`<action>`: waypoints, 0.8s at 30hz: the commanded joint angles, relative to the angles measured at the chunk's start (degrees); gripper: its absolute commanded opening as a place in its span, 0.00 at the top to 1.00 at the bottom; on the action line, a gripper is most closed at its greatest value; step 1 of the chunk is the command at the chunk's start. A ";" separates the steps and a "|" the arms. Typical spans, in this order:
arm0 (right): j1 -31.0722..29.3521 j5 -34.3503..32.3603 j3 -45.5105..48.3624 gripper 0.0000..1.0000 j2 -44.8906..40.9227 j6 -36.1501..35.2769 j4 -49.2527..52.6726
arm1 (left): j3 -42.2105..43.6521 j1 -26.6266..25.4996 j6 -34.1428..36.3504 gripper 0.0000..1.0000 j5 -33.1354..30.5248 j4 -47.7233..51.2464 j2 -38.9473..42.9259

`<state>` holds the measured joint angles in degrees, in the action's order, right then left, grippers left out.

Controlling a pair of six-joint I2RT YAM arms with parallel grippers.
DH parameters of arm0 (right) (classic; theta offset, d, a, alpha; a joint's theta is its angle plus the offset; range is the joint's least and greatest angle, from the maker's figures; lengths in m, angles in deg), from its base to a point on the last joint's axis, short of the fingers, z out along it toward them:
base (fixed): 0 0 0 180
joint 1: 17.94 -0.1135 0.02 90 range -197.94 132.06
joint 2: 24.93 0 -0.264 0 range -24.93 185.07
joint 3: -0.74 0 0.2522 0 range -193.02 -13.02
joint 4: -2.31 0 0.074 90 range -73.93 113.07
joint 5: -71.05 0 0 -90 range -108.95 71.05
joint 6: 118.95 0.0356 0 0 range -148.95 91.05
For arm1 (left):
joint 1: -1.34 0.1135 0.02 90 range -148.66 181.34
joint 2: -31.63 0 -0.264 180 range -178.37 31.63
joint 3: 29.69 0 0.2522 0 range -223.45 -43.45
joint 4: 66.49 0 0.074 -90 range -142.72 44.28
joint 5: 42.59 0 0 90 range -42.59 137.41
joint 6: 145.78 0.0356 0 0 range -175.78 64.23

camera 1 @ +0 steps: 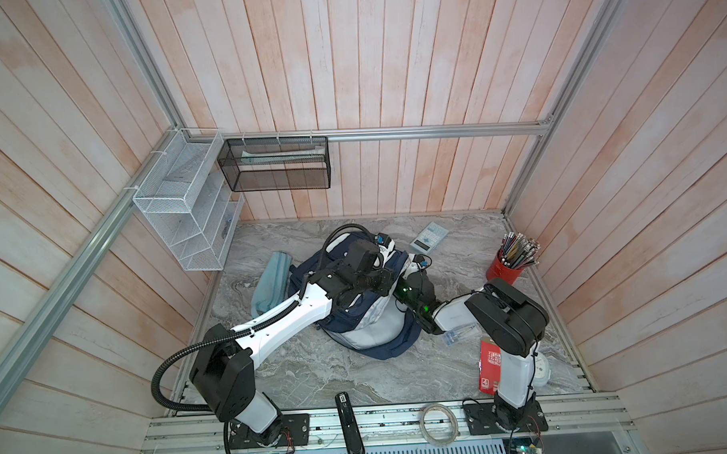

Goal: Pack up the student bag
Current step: 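Lower the navy book into the backpack opening with the right gripper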

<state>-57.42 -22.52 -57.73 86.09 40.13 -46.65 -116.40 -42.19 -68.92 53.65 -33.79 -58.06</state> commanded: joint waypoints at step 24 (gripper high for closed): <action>2.76 22.48 3.90 0.59 -7.92 -22.28 24.92 | 6.72 0.27 -5.22 1.00 4.52 -12.42 1.47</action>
<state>-54.19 -7.33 -51.83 74.98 19.08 -19.39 -109.88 -41.95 -72.70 56.27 -42.00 -58.27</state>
